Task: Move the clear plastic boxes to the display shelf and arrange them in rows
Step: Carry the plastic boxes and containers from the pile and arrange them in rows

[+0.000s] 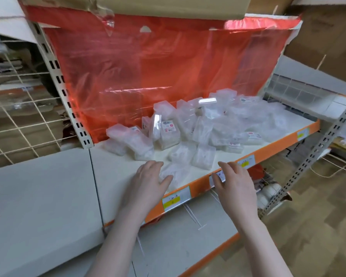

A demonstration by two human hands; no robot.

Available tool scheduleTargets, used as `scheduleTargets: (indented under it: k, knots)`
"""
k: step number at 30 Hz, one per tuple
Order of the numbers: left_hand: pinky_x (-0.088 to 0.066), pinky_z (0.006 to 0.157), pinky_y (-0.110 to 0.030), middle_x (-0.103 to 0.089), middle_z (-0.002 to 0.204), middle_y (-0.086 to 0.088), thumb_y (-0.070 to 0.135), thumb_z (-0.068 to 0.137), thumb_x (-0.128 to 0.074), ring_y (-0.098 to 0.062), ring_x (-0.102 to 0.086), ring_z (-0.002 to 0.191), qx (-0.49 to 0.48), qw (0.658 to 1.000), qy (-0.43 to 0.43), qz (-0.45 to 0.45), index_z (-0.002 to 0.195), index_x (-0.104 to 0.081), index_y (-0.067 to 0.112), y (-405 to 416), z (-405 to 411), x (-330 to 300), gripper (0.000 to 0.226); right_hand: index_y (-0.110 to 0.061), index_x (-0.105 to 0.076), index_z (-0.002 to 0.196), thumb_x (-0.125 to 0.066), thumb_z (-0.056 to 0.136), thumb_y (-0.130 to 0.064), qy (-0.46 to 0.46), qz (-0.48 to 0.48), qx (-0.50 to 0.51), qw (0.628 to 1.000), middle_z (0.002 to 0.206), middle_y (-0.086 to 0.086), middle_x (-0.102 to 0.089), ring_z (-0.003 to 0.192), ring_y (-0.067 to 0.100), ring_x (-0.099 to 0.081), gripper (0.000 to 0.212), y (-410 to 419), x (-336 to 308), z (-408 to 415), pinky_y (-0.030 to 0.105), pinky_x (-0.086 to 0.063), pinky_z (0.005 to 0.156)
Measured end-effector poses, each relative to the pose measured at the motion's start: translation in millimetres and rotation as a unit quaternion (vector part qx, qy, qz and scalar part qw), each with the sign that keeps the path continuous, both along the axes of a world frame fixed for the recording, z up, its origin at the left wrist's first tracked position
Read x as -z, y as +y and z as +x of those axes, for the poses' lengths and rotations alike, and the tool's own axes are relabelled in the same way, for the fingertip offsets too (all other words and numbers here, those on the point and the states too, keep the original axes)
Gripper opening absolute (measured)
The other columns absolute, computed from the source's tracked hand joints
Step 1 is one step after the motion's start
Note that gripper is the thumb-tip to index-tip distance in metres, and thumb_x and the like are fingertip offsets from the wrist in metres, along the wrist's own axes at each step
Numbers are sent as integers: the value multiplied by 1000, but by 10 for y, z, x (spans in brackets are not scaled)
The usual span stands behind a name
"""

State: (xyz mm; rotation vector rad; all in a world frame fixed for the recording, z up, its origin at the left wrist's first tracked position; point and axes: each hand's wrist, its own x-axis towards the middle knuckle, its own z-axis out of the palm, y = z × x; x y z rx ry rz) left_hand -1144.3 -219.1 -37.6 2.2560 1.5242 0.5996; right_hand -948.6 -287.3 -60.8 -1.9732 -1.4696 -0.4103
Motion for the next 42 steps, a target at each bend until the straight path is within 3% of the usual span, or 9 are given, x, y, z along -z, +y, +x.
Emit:
scheduleTargets:
  k: [9, 19, 24, 27, 32, 36, 39, 42]
  knots:
    - [-31, 102, -29, -43, 140, -4, 49, 89, -53, -21, -37, 129, -130, 989, 30, -68, 139, -40, 14, -6, 578, 96, 62, 1, -66, 105, -74, 77, -10, 4, -35, -134, 990, 97, 22, -64, 88, 41, -60, 32, 400, -22, 679, 44, -50, 72]
    - [-36, 98, -31, -45, 136, -3, 43, 82, -63, -22, -40, 127, -184, 974, 95, -93, 142, -35, 16, -3, 806, -12, 71, 1, -65, 106, -71, 79, -10, 56, -58, -204, 976, 98, 22, -64, 93, 41, -58, 30, 633, -11, 886, 44, -49, 76]
    - [-34, 99, -29, -44, 139, -1, 44, 81, -64, -19, -39, 129, -198, 972, 104, -72, 143, -35, 19, 14, 711, -43, 73, -1, -60, 116, -58, 90, -23, 87, -130, -173, 972, 112, 18, -58, 108, 36, -49, 35, 702, -59, 725, 42, -43, 83]
    - [-35, 98, -29, -43, 140, -1, 48, 81, -64, -20, -39, 129, -207, 971, 104, -57, 143, -34, 20, 24, 619, -72, 75, 0, -58, 111, -53, 91, -31, 91, -152, -152, 972, 110, 18, -56, 107, 34, -47, 37, 763, -67, 628, 40, -38, 85]
    - [-35, 97, -29, -46, 137, -1, 48, 79, -65, -19, -42, 126, -212, 970, 102, -55, 142, -36, 21, 8, 469, -76, 74, -3, -48, 118, -44, 93, -50, 92, -209, -93, 969, 119, 13, -48, 114, 28, -42, 53, 802, -95, 439, 34, -36, 86]
    - [-35, 97, -29, -45, 138, -1, 48, 80, -65, -19, -41, 127, -210, 971, 100, -62, 143, -35, 21, -2, 369, -72, 75, -1, -44, 121, -47, 86, -60, 93, -219, -58, 970, 119, 14, -48, 111, 29, -45, 69, 860, -105, 296, 35, -39, 85]
    - [-35, 97, -29, -44, 139, 0, 48, 80, -65, -19, -40, 127, -207, 972, 95, -57, 143, -36, 21, -3, 312, -79, 74, -1, -44, 120, -55, 84, -56, 86, -234, -45, 967, 120, 14, -46, 110, 29, -45, 67, 886, -115, 230, 34, -39, 84]
    - [-35, 98, -28, -45, 139, 0, 48, 80, -66, -19, -41, 127, -209, 972, 92, -50, 142, -37, 21, 2, 258, -92, 73, -1, -44, 118, -61, 84, -37, 114, -244, -58, 961, 119, 16, -44, 109, 32, -42, 52, 881, -131, 234, 35, -37, 85]
